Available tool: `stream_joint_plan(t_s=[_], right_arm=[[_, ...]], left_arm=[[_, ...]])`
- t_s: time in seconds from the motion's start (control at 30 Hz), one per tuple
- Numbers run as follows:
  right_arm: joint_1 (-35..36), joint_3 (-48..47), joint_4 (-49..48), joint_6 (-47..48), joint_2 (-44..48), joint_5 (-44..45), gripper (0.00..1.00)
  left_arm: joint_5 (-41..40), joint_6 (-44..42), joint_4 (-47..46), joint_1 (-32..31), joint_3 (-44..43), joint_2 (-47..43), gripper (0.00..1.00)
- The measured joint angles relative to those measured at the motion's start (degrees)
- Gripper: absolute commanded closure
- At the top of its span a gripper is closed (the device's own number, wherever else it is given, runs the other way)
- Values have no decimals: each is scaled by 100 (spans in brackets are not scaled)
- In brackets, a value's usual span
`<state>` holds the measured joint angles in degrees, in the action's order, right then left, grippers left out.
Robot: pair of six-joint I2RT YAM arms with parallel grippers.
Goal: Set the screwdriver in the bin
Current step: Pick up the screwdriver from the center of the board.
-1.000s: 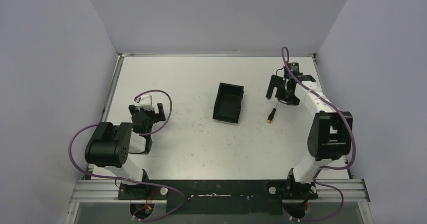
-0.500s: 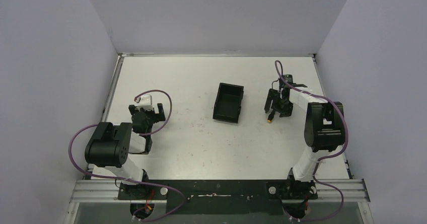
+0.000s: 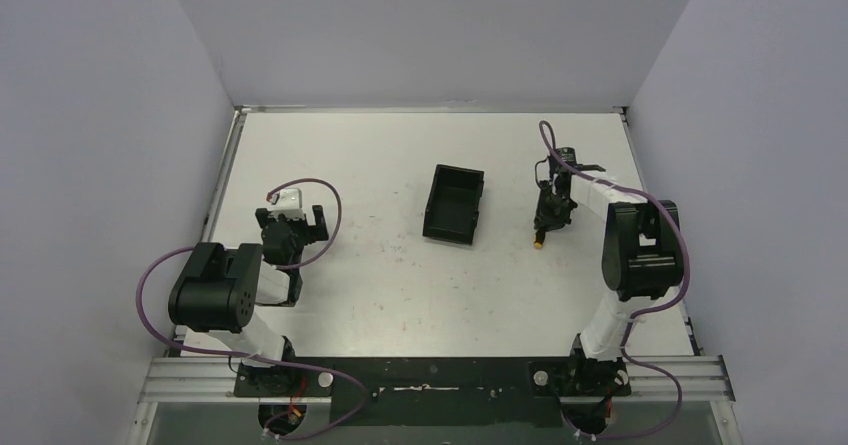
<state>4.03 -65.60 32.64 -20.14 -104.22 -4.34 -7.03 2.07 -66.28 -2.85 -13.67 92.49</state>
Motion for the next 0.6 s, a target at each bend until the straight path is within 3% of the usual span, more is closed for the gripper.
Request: stream_joint_plan(t_s=[0.6], right_arm=[[173,-1709,2389,302,398,57,100]], left_arm=[[2,0,0,0,2,0,3]])
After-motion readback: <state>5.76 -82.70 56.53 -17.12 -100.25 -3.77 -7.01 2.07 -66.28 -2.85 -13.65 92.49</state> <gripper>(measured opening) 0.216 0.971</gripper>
